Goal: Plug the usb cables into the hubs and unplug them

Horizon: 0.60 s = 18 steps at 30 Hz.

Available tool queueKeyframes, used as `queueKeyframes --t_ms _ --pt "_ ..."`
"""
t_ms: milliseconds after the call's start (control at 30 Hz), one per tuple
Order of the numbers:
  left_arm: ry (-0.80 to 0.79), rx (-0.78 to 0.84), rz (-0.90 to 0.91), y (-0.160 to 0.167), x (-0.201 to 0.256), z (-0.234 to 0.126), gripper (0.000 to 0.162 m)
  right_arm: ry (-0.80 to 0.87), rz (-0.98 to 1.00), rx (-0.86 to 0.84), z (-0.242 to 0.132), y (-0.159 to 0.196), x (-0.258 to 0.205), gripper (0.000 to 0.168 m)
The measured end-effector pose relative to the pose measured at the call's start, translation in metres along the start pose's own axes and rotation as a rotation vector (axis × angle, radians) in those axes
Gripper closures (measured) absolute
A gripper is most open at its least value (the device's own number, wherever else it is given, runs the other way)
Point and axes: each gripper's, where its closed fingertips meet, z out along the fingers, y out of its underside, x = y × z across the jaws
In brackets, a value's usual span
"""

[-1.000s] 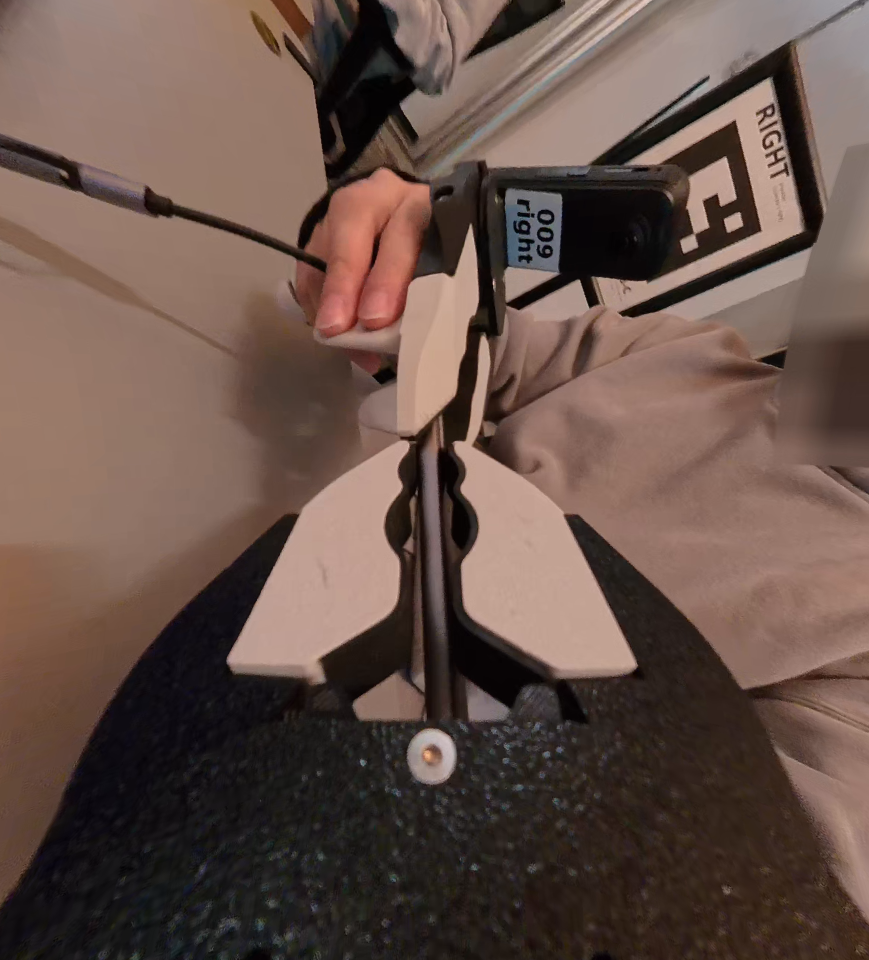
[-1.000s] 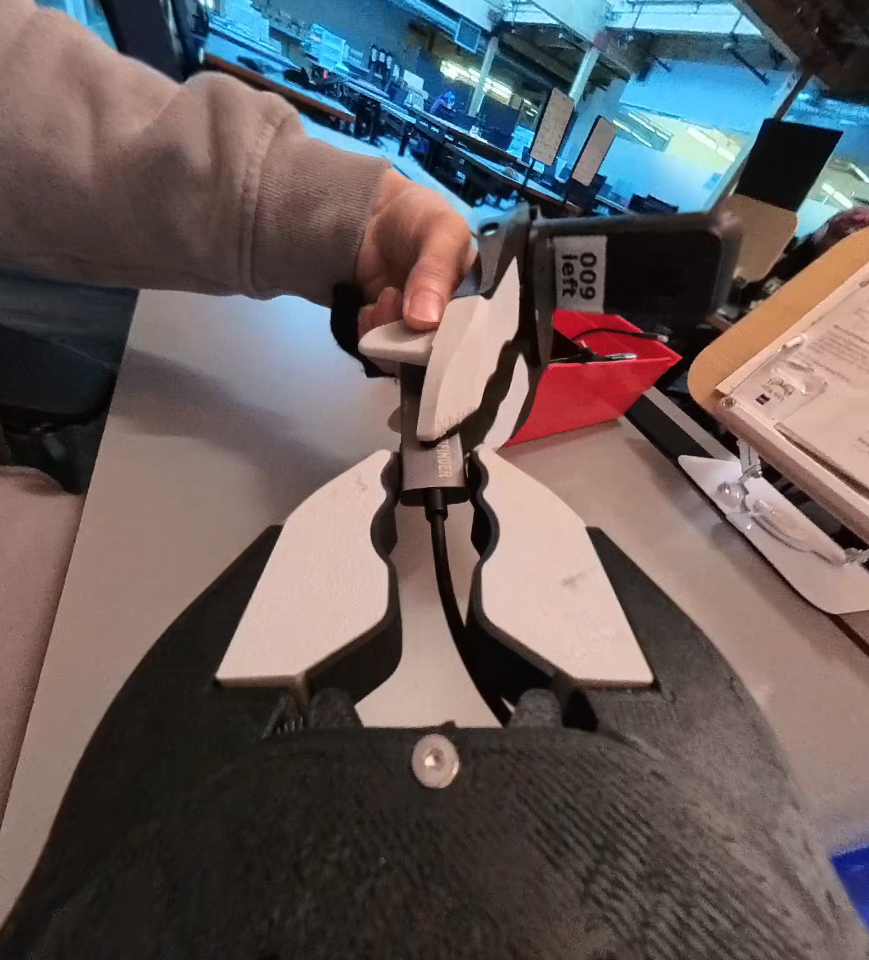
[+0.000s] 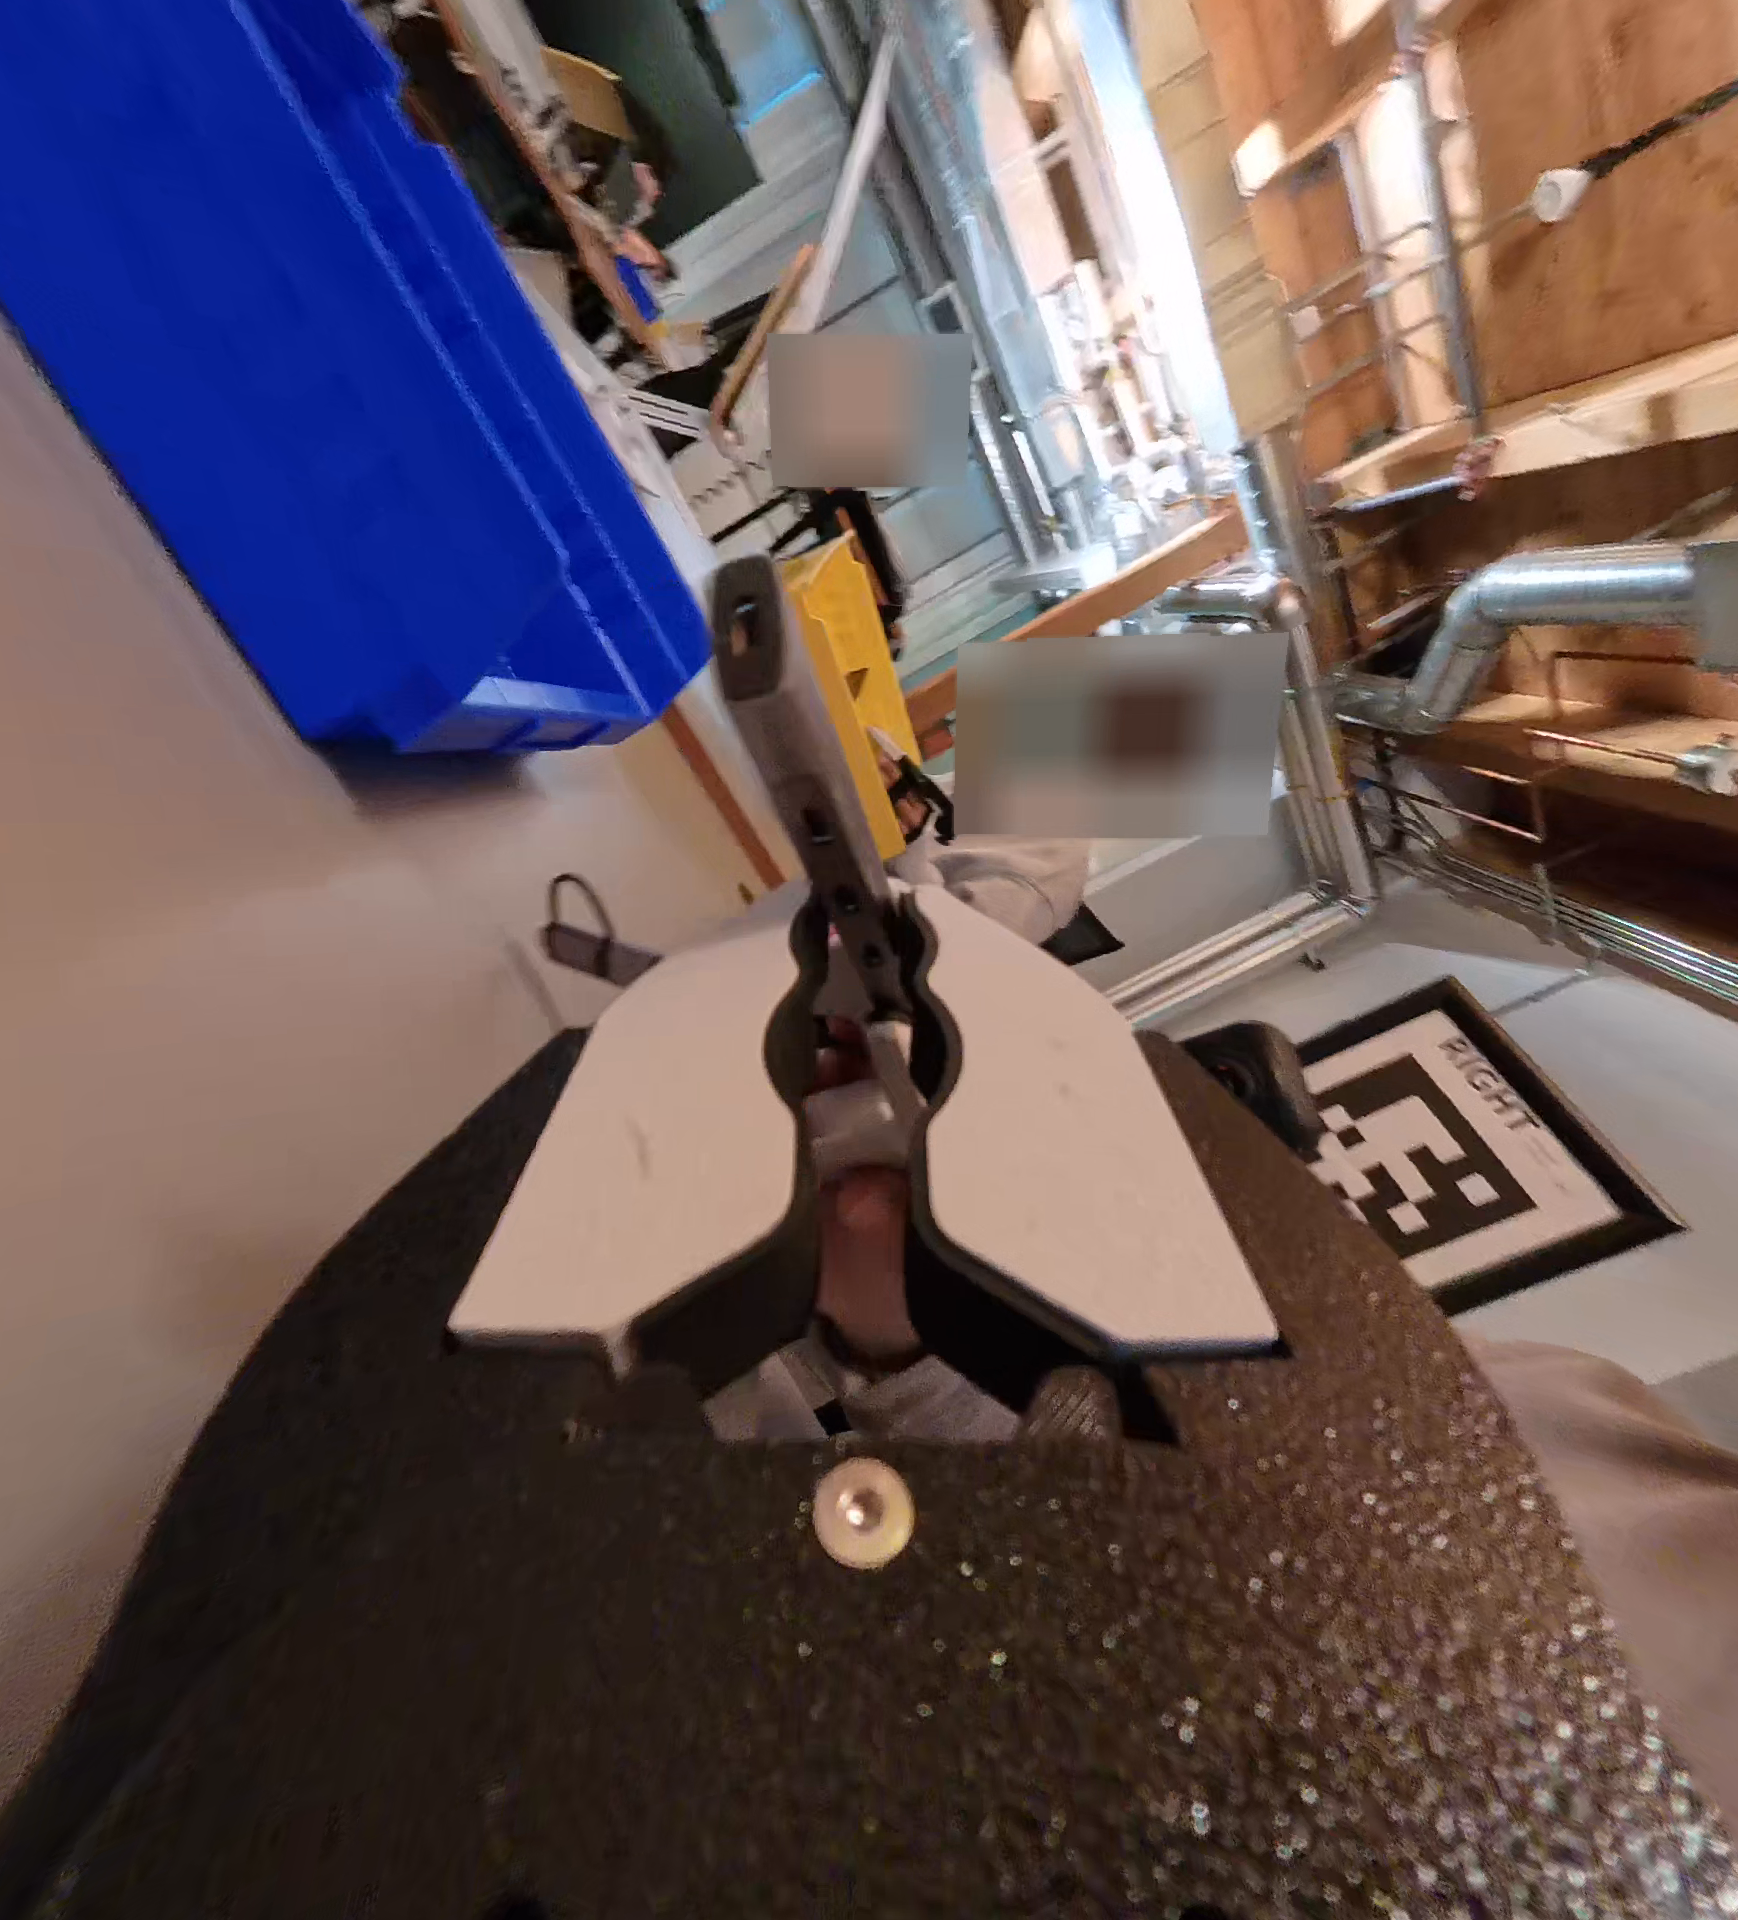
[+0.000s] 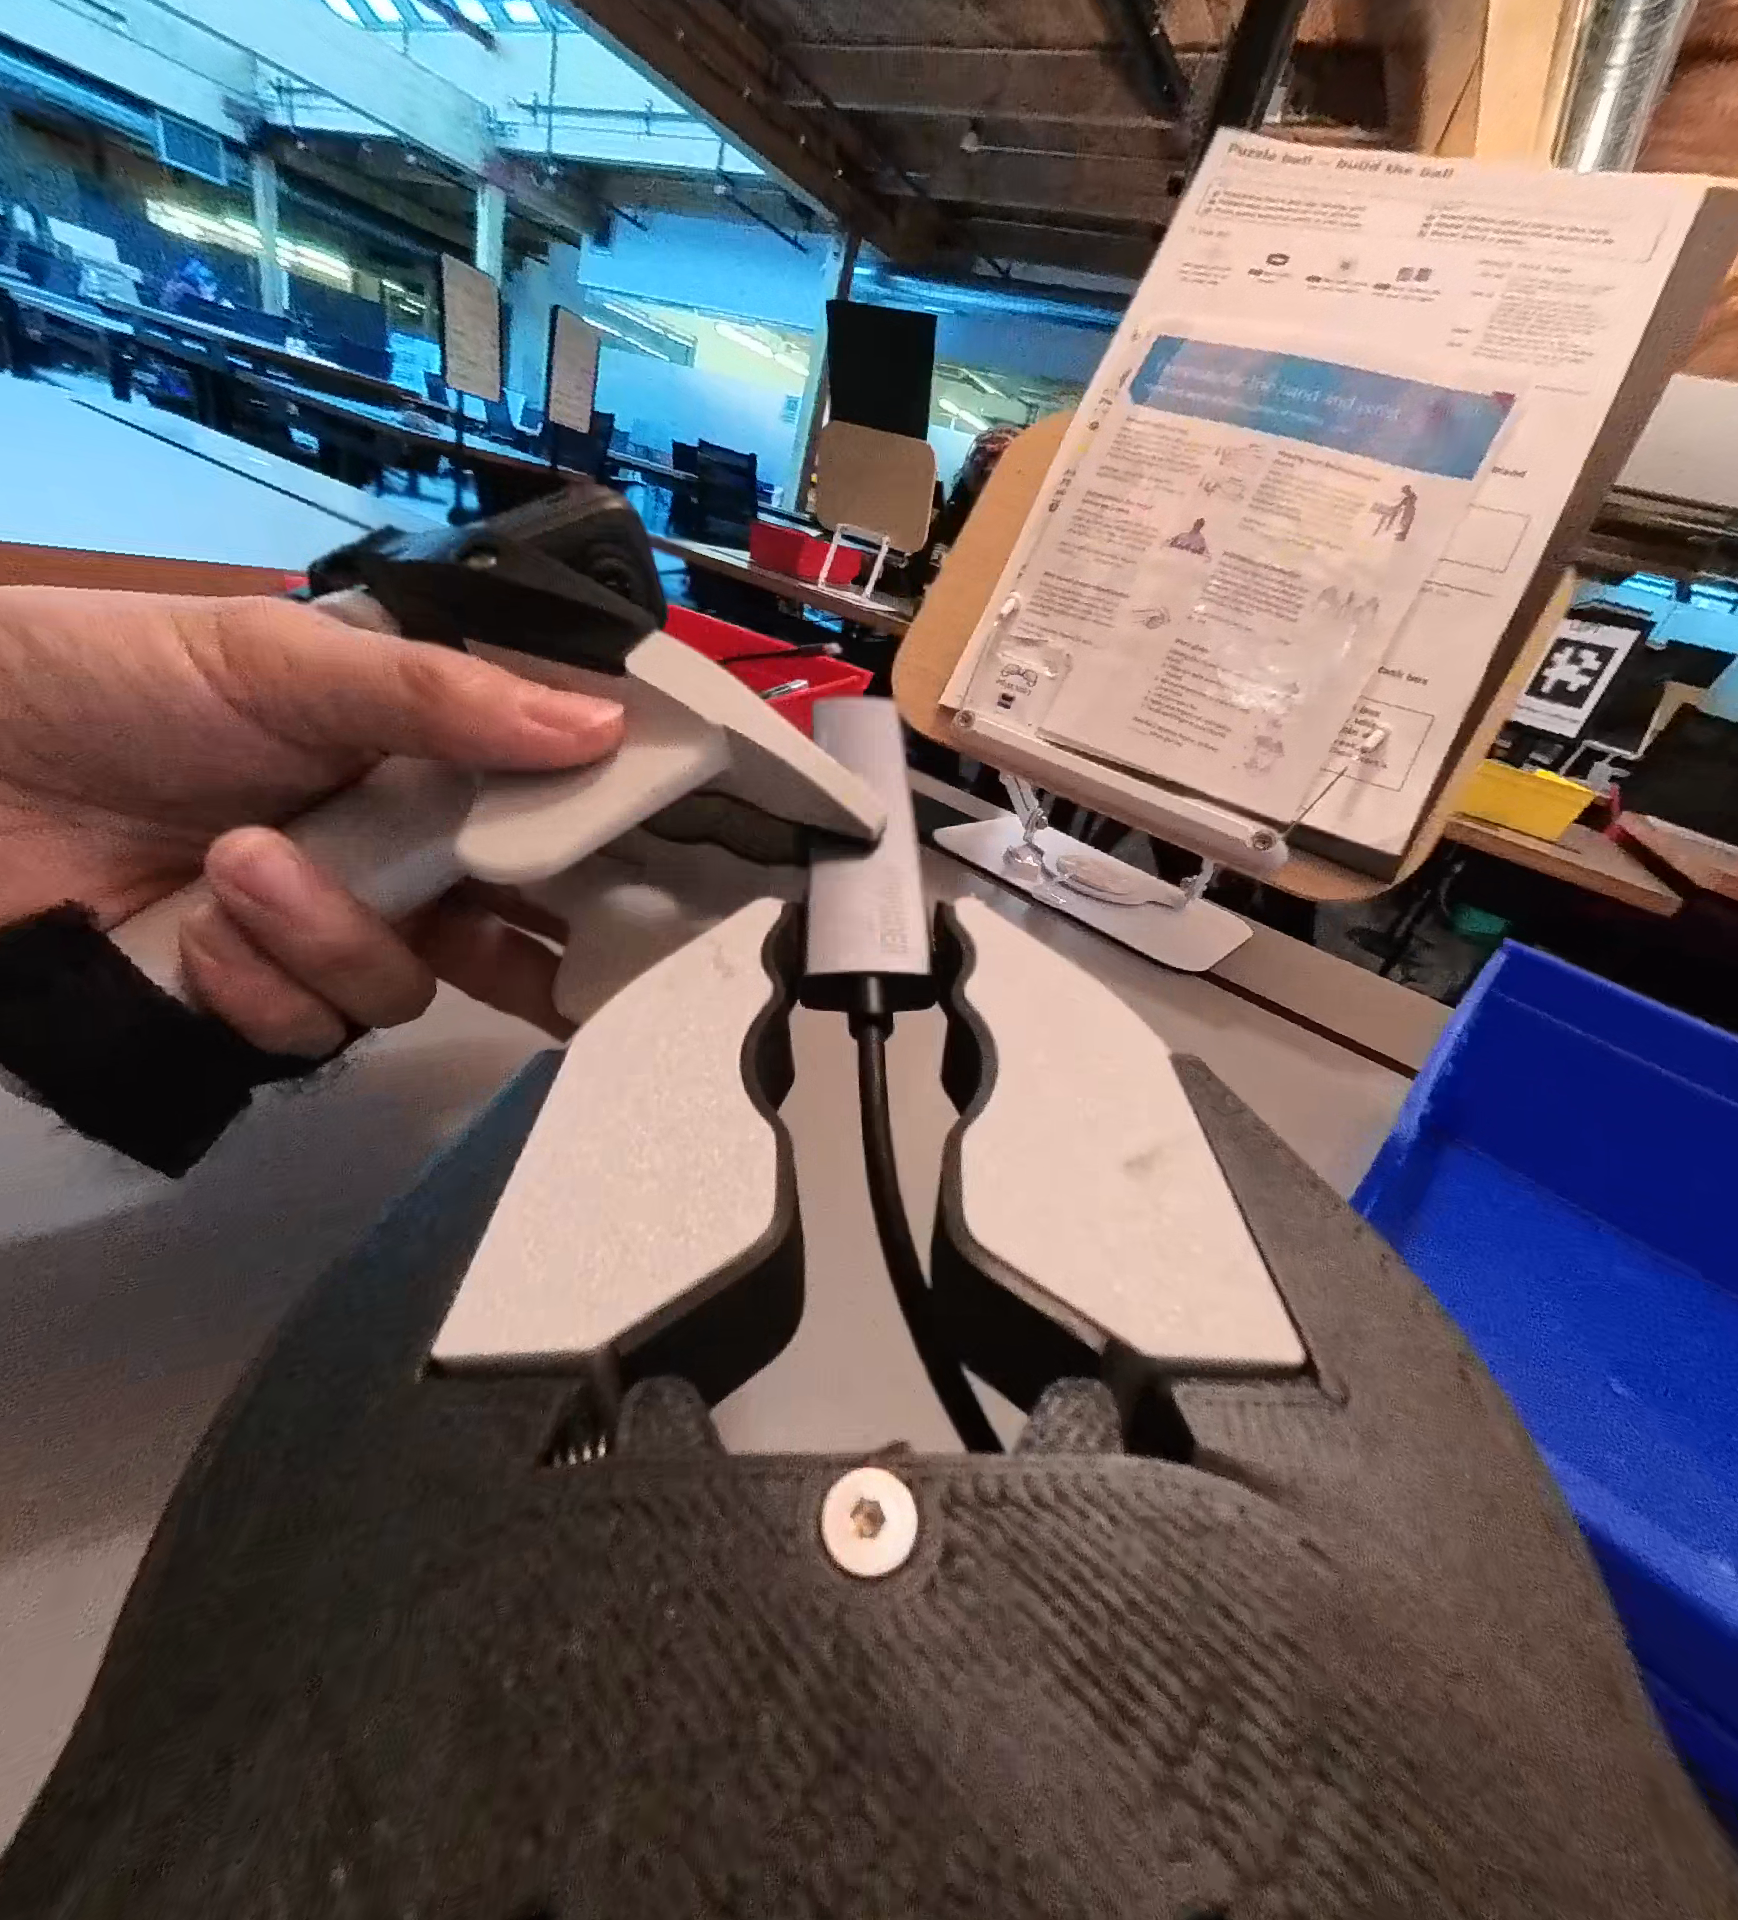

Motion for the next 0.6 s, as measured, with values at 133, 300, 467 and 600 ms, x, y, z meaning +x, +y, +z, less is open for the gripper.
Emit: queueKeyframes --t_ms 133,300,467,600 --pt "-0.018 -0.072 -0.030 0.009 -0.006 0.002 0.153 0.021 -0.007 -0.032 -0.005 0.014 -0.002 0.144" --pt "0.014 -0.171 -0.129 0.020 -0.008 0.007 0.153 0.013 -0.008 0.024 -0.010 0.015 -0.005 0.143" --pt "0.053 -0.176 -0.193 0.019 -0.008 0.013 0.153 0.055 -0.016 0.042 -0.012 0.015 0.001 0.143" --pt "0.011 -0.154 -0.053 0.019 -0.011 0.018 0.153 0.070 0.055 0.030 -0.014 0.019 0.006 0.143"
